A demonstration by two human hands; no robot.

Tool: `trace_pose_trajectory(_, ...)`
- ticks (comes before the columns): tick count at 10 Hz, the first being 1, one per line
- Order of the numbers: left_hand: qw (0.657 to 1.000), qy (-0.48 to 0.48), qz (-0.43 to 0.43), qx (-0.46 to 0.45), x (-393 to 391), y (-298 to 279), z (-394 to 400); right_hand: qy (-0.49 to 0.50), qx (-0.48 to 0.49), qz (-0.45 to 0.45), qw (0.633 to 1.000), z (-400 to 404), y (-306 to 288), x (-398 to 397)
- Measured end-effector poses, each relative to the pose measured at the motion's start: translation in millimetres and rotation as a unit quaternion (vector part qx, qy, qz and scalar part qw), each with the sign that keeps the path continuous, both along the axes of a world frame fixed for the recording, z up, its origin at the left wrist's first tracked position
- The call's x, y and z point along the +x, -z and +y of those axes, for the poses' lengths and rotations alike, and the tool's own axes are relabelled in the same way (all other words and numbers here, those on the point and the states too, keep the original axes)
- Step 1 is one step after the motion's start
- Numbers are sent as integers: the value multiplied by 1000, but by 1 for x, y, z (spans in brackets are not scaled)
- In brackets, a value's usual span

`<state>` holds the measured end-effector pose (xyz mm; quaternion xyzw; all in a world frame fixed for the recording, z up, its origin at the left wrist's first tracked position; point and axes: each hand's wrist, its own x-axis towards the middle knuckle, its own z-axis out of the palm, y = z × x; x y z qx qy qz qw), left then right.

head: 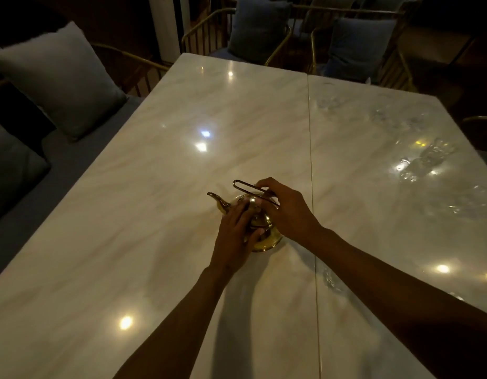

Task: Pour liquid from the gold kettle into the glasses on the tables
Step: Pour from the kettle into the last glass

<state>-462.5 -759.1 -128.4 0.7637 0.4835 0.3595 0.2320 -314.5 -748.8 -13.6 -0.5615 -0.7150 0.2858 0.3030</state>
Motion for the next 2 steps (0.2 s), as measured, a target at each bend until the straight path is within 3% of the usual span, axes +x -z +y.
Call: trace_pose_trajectory(2,999,-30,29,4,-4,-20,-30,82,22,-14,996,-45,2,25)
